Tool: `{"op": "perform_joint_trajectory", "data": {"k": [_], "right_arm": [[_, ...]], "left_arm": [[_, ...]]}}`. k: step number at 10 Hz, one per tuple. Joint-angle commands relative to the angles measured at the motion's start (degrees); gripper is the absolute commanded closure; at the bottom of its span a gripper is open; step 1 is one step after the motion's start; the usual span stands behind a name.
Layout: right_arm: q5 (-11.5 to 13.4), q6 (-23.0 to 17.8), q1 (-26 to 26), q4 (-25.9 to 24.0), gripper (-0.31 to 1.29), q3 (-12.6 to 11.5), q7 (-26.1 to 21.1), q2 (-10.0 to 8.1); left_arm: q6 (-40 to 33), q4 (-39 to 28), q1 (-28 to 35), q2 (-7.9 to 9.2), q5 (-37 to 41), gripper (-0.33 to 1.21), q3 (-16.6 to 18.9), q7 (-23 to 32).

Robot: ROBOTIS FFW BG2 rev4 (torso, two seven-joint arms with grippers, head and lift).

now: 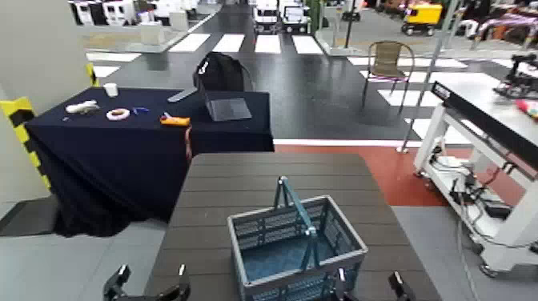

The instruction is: Place the crate on the table.

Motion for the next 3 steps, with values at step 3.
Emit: {"op": "perform_joint_trajectory", "data": {"k": [3], "right_arm": [[0.2, -0.1, -0.1, 0.1, 0.14, -0.4, 0.1, 0.0]], "left_arm": [[0.4, 0.2, -0.4, 0.09, -0.1, 0.11, -0.3, -0.3]]}}
